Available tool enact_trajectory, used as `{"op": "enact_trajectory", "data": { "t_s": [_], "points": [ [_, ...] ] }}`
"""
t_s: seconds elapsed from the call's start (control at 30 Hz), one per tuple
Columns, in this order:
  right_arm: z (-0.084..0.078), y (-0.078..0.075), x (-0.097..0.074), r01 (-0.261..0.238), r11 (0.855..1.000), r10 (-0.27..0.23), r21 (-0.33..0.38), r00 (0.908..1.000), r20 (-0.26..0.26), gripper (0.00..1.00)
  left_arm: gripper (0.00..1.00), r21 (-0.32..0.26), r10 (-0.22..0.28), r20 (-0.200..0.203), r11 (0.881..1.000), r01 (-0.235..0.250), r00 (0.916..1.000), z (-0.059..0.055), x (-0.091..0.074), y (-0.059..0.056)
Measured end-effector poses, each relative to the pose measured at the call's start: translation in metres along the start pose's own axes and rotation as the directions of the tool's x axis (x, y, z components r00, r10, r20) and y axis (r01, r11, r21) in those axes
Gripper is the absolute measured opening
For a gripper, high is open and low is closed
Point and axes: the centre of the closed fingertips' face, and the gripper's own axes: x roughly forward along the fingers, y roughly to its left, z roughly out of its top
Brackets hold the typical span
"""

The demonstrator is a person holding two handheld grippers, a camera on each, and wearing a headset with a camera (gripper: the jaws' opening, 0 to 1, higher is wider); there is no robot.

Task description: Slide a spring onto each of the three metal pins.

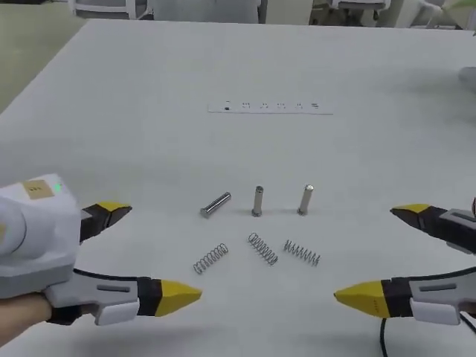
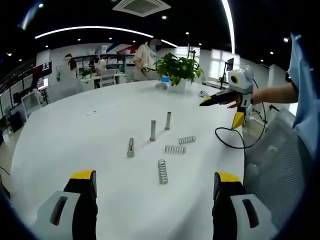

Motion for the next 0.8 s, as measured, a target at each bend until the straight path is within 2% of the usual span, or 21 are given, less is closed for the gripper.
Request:
{"op": "enact_trajectory", "data": {
  "t_s": [0.23, 0.43, 0.6, 0.8],
  "points": [
    [0.001, -0.003, 0.005, -0.003, 1.0, 0.003, 0.004, 1.0, -0.001, 1.0, 0.94, -0.004, -0.009, -0.015, 1.0, 0.009, 0.9998, -0.004, 0.004, 0.004],
    [0.0, -0.006, 0.009, -0.004, 1.0, 0.004, 0.006, 1.0, -0.006, 1.0, 0.94, -0.008, -0.01, -0.008, 1.0, 0.01, 0.9999, -0.001, 0.008, 0.009],
    [0.002, -0.007, 0.013, -0.005, 1.0, 0.005, 0.007, 1.0, -0.003, 1.0, 0.93, -0.015, -0.017, 0.0, 1.0, 0.017, 0.9999, 0.001, 0.016, 0.011],
    [0.004, -0.01, 0.016, -0.007, 1.0, 0.007, -0.004, 1.0, -0.005, 1.0, 0.92, -0.006, -0.037, -0.011, 0.999, 0.037, 0.9993, 0.002, 0.027, 0.011]
  ]
}}
